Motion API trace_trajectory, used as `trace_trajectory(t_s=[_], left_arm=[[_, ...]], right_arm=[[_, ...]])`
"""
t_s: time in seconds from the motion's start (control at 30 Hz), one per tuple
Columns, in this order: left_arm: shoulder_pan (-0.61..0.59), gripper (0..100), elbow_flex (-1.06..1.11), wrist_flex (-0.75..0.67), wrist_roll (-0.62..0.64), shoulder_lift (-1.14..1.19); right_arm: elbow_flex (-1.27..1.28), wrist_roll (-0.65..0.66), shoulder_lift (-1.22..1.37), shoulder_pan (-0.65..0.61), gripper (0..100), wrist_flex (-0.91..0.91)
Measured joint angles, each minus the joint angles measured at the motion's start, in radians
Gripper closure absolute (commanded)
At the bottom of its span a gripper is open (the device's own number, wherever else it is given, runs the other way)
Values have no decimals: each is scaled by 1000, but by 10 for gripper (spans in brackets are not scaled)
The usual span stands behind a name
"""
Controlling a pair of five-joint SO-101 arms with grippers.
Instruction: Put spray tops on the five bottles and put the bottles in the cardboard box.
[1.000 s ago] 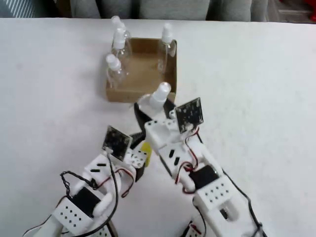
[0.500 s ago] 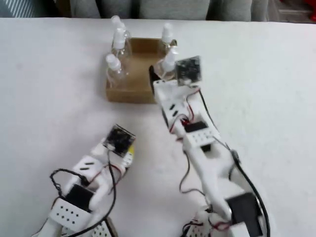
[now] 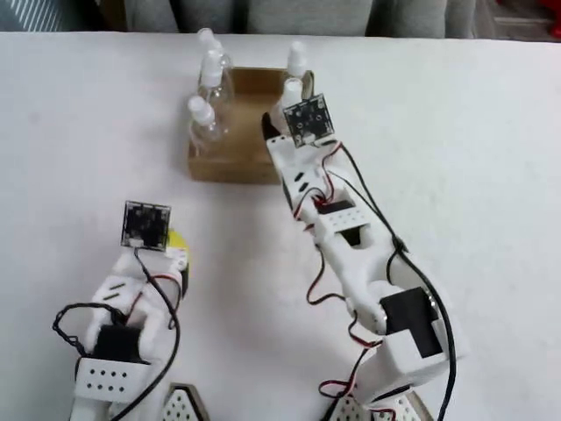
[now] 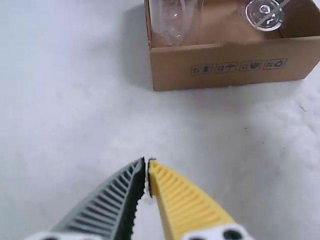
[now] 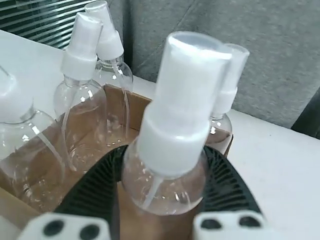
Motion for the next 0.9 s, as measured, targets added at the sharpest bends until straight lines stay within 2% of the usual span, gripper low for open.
trace_trajectory(t_s=[0.3,0.57,0.9], left_arm=[[0,979,0,0,0,0],[0,979,0,0,0,0],[0,979,0,0,0,0]], right_arm=[[-29,23,3,20,984,0],[-29,97,8,23,984,31],[-132,103,170,23,984,77]])
